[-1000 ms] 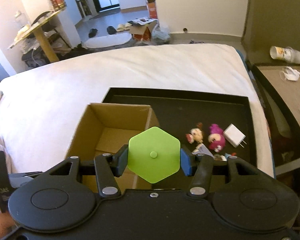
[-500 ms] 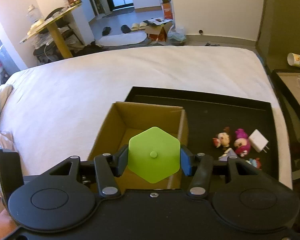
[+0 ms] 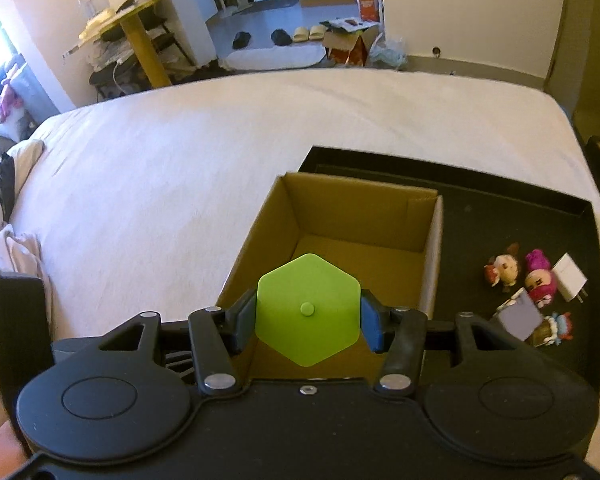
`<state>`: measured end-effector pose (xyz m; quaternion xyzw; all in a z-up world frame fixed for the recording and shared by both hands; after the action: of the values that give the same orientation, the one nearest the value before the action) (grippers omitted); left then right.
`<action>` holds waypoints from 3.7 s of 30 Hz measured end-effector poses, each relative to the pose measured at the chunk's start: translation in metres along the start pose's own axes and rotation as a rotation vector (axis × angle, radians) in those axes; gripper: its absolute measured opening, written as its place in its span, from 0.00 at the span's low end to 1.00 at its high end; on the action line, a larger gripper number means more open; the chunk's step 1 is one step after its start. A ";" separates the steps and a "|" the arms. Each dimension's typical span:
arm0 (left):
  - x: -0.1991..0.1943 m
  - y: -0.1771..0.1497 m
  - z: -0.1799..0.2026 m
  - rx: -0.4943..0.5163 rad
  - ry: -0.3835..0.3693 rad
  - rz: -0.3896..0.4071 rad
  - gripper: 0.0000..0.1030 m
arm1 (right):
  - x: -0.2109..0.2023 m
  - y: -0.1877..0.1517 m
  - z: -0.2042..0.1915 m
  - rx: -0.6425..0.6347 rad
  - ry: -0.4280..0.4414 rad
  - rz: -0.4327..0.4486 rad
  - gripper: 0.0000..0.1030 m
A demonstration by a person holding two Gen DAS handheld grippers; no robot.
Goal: Organize rigid objects
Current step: 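Lift the green block with the right gripper and carry it over the box, then lower the green block into the box and open the right gripper, then move the right gripper to the lavender cube toy and grasp it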
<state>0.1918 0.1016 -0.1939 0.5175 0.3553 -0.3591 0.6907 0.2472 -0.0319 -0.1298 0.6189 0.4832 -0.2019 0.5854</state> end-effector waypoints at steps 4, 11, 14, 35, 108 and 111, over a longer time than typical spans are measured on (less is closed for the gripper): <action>0.001 -0.001 -0.002 -0.003 -0.005 0.002 0.14 | 0.010 -0.004 -0.001 0.014 -0.002 -0.025 0.51; 0.001 -0.002 -0.004 -0.014 -0.008 0.008 0.14 | 0.024 -0.013 0.001 0.063 0.021 -0.055 0.51; 0.001 -0.002 -0.004 -0.017 -0.009 0.007 0.14 | 0.032 -0.015 0.003 0.088 0.027 -0.063 0.51; 0.002 -0.001 -0.003 -0.015 -0.001 0.011 0.14 | 0.029 -0.014 0.017 0.216 0.099 0.026 0.85; 0.001 -0.002 0.039 0.119 0.283 0.007 0.12 | 0.028 -0.045 0.167 -0.135 -0.176 0.152 0.73; 0.002 -0.003 0.041 0.123 0.291 0.009 0.12 | 0.035 -0.045 0.170 -0.135 -0.170 0.143 0.72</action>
<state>0.1946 0.0609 -0.1885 0.6070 0.4268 -0.2984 0.6002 0.2789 -0.1820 -0.2219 0.5917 0.3991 -0.1783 0.6773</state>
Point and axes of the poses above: each gripper's, at about its wrist camera, not at the fingertips, and x roughly the way its jaws point, z to its right, y to its top, the point moved 3 cm from there along x, roughly the way its jaws point, and after that the axes turned 7 degrees about x, right-handed, at the moved point
